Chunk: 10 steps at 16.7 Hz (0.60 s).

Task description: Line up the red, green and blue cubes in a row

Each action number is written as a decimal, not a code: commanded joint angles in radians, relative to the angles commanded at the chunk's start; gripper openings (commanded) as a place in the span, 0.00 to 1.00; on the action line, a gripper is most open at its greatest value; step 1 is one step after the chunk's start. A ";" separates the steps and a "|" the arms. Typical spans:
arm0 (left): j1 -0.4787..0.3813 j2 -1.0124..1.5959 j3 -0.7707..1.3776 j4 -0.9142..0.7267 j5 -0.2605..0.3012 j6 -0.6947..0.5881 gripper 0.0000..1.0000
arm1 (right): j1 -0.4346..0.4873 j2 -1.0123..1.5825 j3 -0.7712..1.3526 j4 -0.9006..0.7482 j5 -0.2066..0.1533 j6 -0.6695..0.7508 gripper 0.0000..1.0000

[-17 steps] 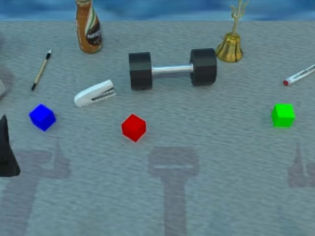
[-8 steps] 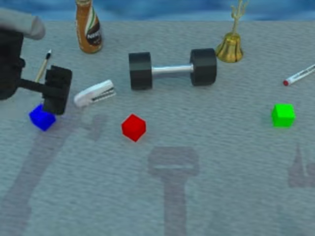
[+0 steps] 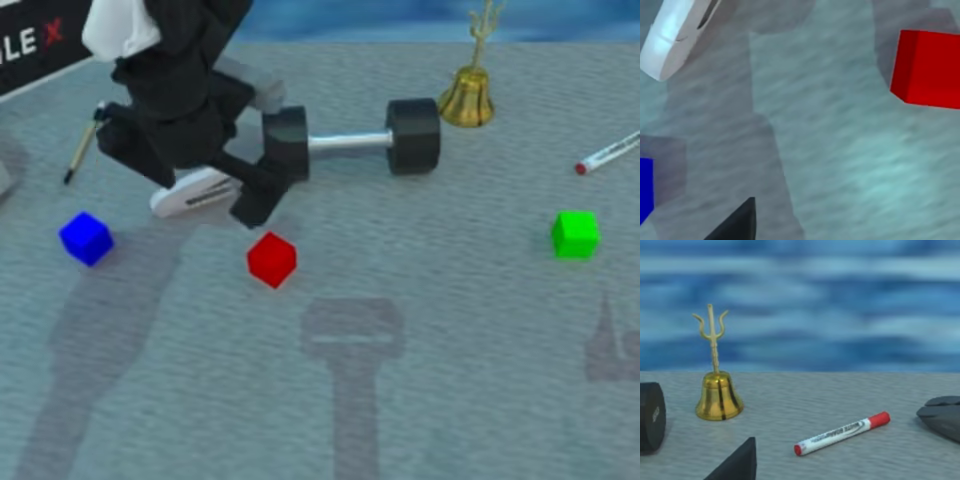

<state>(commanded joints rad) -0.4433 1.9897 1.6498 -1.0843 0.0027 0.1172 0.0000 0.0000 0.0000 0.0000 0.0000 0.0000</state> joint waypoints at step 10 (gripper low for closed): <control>-0.070 0.292 0.298 -0.152 0.001 0.016 1.00 | 0.000 0.000 0.000 0.000 0.000 0.000 1.00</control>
<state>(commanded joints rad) -0.5130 2.2822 1.9480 -1.2365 0.0039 0.1334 0.0000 0.0000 0.0000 0.0000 0.0000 0.0000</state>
